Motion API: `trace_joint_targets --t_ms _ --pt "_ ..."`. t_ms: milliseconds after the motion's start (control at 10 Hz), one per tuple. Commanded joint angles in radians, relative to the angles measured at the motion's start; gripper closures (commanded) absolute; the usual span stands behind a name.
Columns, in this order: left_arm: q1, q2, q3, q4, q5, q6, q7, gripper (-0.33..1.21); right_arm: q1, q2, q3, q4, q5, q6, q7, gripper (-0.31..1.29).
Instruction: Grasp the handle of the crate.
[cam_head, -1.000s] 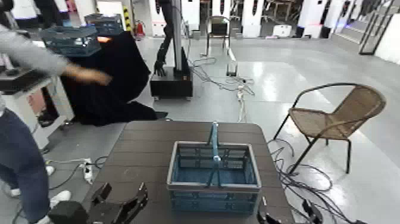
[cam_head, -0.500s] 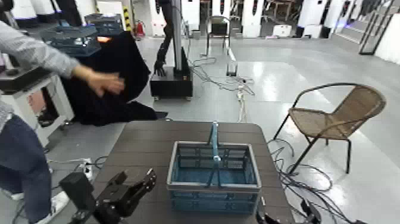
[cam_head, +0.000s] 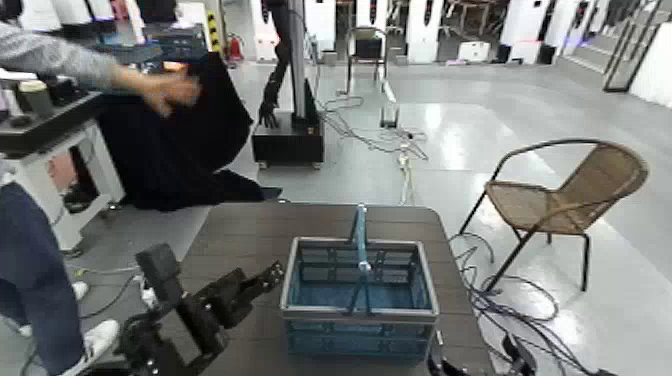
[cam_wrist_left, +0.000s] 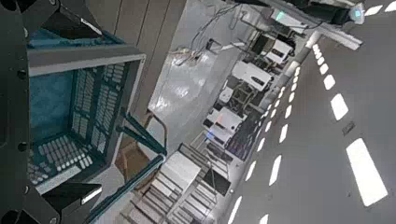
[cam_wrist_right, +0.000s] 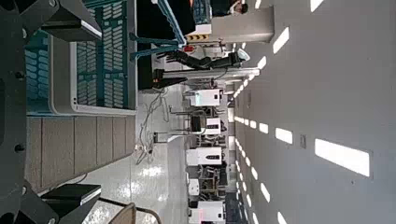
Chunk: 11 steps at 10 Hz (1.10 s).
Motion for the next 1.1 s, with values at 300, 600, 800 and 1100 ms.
trace_joint_targets --t_ms 300,600,800,1100 --pt "-0.179 0.031 -0.081 0.129 0.117 0.118 -0.045 0.13 -0.005 -0.001 0.005 0.004 -0.003 0.004 0.0 0.15" --pt "-0.299 0.037 -0.141 0.238 0.192 0.184 -0.062 0.13 -0.009 -0.001 0.01 0.004 -0.008 0.007 0.0 0.15" --pt "-0.375 0.038 -0.184 0.334 0.27 0.21 -0.076 0.13 -0.012 -0.003 0.014 0.004 -0.011 0.007 0.0 0.15" --pt "-0.481 0.032 -0.252 0.486 0.376 0.273 -0.09 0.13 -0.014 -0.003 0.017 0.005 -0.014 0.008 0.002 0.15"
